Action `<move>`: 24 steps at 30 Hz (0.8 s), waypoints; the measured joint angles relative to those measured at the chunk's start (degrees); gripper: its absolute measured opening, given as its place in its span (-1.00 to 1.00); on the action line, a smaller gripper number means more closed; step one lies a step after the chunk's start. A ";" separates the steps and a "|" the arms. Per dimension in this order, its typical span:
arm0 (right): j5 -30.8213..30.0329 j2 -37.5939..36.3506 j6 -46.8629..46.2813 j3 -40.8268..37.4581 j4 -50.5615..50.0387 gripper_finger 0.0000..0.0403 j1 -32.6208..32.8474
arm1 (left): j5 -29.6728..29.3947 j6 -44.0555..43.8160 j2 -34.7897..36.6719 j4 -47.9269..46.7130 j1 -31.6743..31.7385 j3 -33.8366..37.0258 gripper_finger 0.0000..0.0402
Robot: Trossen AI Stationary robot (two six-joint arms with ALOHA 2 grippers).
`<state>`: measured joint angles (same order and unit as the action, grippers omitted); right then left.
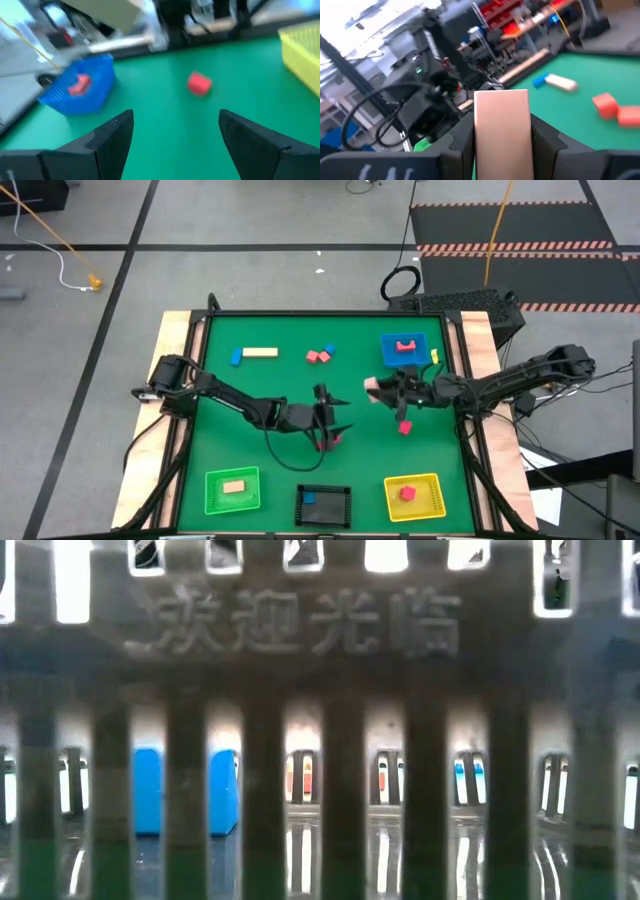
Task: Sort & place blocks by color
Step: Put the light brown block into the green bin
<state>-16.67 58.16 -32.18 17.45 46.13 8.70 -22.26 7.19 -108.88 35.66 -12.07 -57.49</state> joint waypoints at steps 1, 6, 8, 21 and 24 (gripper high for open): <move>0.02 1.18 2.18 0.00 2.26 -0.45 0.39 | -0.33 -0.59 0.00 1.83 0.08 0.00 0.47; 0.33 9.30 11.13 0.04 16.45 -0.45 2.78 | -0.33 -5.60 0.01 6.76 0.81 0.00 0.47; 0.39 12.63 13.40 0.20 20.22 -0.45 3.58 | -0.32 -6.84 0.04 6.66 0.91 0.00 0.47; 8.34 28.26 27.60 11.40 20.66 -0.45 5.30 | 8.02 -13.37 0.04 8.72 0.77 0.00 0.46; 10.24 30.22 28.35 13.06 20.66 -0.45 5.26 | 8.10 -13.55 0.04 8.60 0.62 0.02 0.46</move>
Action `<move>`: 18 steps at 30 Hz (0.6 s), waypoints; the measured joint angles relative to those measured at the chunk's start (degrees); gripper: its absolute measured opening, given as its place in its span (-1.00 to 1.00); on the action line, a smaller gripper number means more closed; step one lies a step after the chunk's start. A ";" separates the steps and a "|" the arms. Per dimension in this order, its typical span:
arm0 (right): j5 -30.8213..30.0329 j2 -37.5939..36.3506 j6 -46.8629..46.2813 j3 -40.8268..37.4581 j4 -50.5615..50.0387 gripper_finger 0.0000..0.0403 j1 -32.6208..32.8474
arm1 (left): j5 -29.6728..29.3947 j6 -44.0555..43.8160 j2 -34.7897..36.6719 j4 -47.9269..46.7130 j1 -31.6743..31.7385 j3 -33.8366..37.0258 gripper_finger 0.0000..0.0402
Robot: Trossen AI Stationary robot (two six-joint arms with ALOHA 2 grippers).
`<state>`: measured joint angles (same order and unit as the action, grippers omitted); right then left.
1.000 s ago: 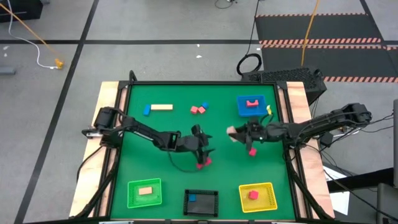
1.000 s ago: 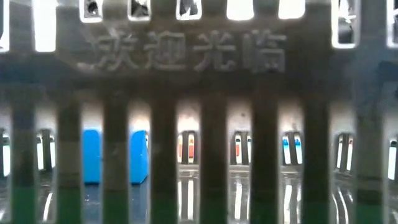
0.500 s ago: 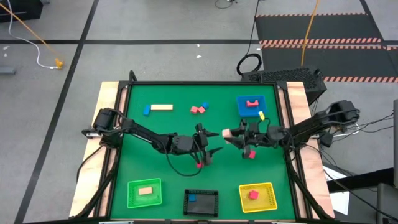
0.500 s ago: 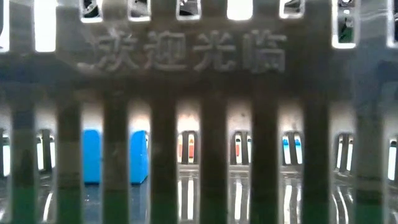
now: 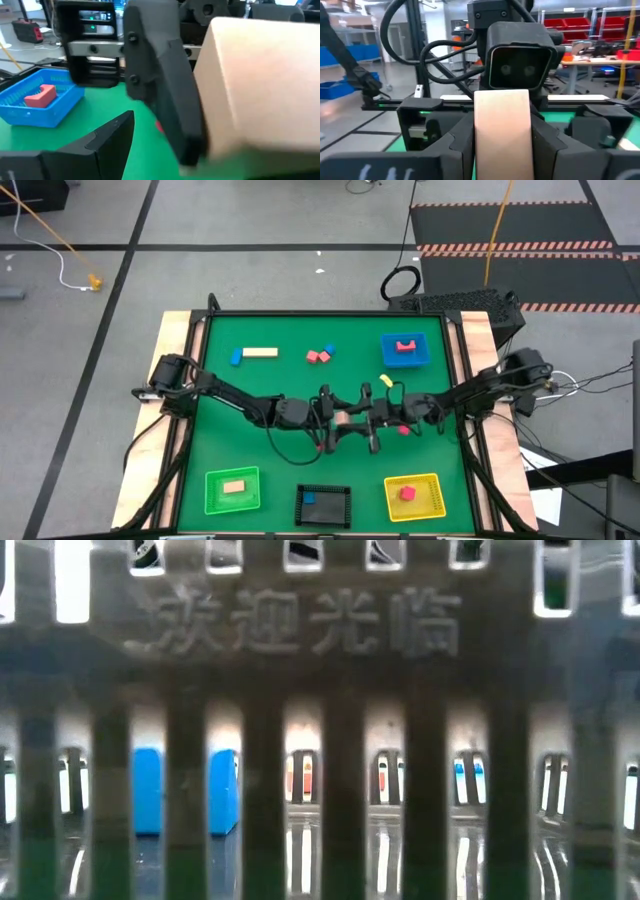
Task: Sort & place blocks by color
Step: Put the light brown block into the green bin
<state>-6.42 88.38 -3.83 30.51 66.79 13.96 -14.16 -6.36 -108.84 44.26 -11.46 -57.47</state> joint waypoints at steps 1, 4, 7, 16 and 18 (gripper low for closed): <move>0.52 0.54 0.02 0.38 0.02 -0.45 0.00 | 0.01 -0.02 0.00 -0.02 -0.22 0.00 0.46; 0.50 1.14 -0.08 0.64 -0.09 -0.45 0.01 | 0.02 0.07 -0.02 -0.04 -0.65 0.00 0.46; 0.54 1.25 -0.72 0.73 -0.06 -0.45 0.02 | -0.04 0.14 -0.02 -0.01 -0.94 0.00 0.40; 0.00 1.23 -2.73 0.71 -0.03 -0.37 0.00 | -0.23 1.46 -0.02 0.03 -1.12 0.00 -0.30; 0.16 1.20 -3.25 0.71 0.04 -0.25 -0.02 | -0.07 1.40 -0.02 0.14 -1.12 0.00 -0.33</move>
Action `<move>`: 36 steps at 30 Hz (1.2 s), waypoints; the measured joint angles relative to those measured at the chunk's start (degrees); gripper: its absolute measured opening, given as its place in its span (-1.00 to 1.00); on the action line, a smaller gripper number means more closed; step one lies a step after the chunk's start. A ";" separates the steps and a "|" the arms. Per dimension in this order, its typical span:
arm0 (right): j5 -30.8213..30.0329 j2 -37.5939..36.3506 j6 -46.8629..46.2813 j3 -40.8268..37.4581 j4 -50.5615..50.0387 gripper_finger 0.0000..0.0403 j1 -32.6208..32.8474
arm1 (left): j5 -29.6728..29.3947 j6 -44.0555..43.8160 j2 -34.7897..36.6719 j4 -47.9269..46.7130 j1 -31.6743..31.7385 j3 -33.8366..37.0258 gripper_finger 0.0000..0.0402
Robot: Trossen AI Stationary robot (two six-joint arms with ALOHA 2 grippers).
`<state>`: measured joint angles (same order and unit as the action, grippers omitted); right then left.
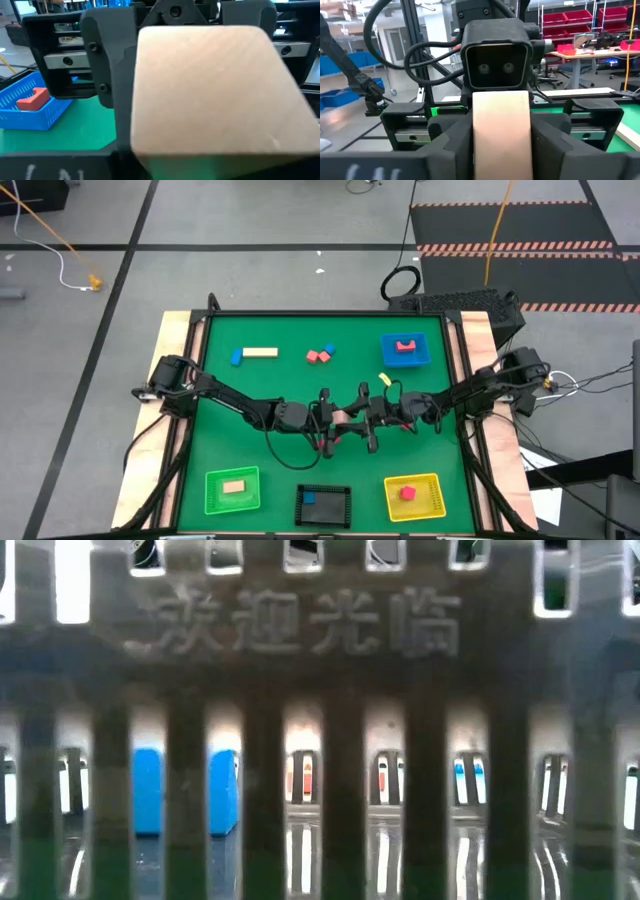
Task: Sort & place blocks by color
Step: Put the light brown block into the green bin
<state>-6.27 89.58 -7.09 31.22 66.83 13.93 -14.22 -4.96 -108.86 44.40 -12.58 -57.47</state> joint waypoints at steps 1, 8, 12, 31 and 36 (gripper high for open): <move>0.09 0.00 -0.55 0.00 -0.01 -0.19 0.02 | -0.01 -0.02 0.00 0.00 0.00 0.00 -0.33; 0.38 -3.13 -2.41 -0.47 -3.57 0.02 -0.34 | 2.11 -0.08 -0.04 -0.14 0.01 -0.01 -0.37; 0.51 -10.04 -3.14 -0.81 -16.62 0.09 -1.87 | 1.55 -0.52 -0.04 -0.24 -0.29 -0.07 -0.37; -2.59 -29.57 -39.03 -0.81 -64.41 0.11 -1.03 | 11.70 -20.62 10.57 -35.39 -2.61 -0.07 -0.37; -0.78 -29.57 -50.78 -0.81 -74.11 0.11 0.28 | 16.85 -31.58 18.53 -56.76 -6.33 -0.04 -0.37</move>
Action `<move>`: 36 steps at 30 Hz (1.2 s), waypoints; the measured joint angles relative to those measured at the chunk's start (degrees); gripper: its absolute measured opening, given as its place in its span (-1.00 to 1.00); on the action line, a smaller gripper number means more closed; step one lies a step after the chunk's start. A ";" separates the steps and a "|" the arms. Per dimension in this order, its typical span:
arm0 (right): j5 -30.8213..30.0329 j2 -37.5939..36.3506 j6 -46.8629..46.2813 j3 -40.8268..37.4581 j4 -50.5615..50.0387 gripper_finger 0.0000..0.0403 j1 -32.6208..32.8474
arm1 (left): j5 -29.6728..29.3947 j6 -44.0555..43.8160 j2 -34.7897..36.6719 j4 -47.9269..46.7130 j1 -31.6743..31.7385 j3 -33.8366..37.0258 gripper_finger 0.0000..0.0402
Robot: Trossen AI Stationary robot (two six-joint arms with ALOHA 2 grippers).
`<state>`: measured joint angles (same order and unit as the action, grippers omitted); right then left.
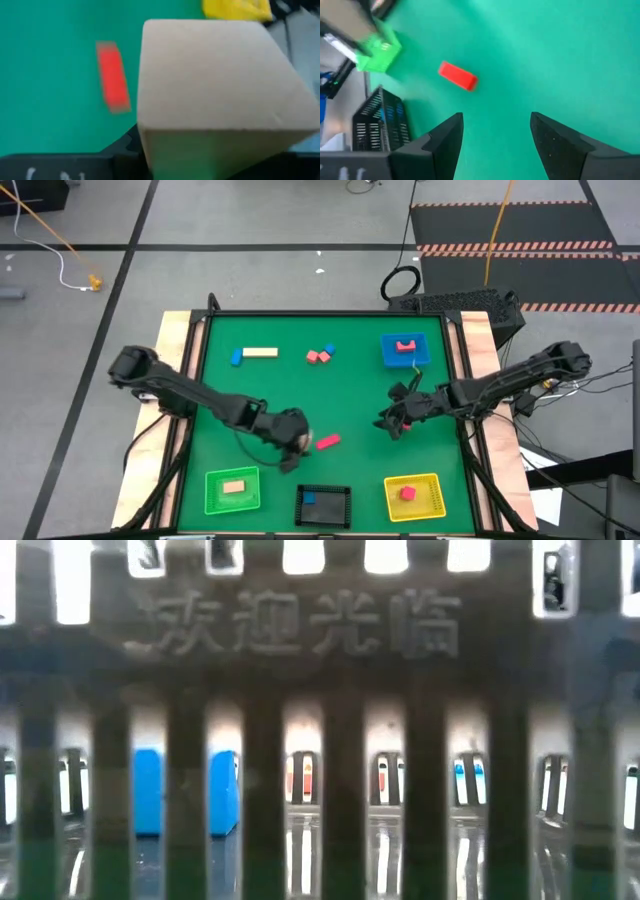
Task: Sort & place blocks by color
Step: Put the light brown block into the green bin, then put the red block into the yellow bin
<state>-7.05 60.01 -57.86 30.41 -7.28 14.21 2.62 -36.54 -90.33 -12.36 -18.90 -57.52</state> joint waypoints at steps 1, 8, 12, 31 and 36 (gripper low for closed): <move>0.74 0.00 -2.02 0.00 -1.03 0.11 0.16 | 1.72 -2.58 1.54 -2.92 -1.00 0.00 -0.37; 1.24 0.00 -4.02 0.00 -2.09 0.11 0.16 | 8.55 -13.97 11.29 -19.39 -9.87 0.00 -0.37; 1.04 0.00 -2.45 0.00 -1.81 0.11 0.16 | 7.67 -22.70 13.16 -25.20 -15.93 -0.02 -0.30; 1.33 0.00 -1.27 0.00 -2.05 0.11 0.16 | 19.87 -43.56 -0.05 -30.59 -24.25 0.02 -0.23; 1.33 0.00 -1.05 0.00 -2.05 0.11 0.16 | 23.89 -41.47 -3.66 -30.41 -24.21 0.03 -0.34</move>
<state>-5.72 60.01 -58.91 30.41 -9.32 14.37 26.52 -78.01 -93.99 -42.76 -43.11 -57.49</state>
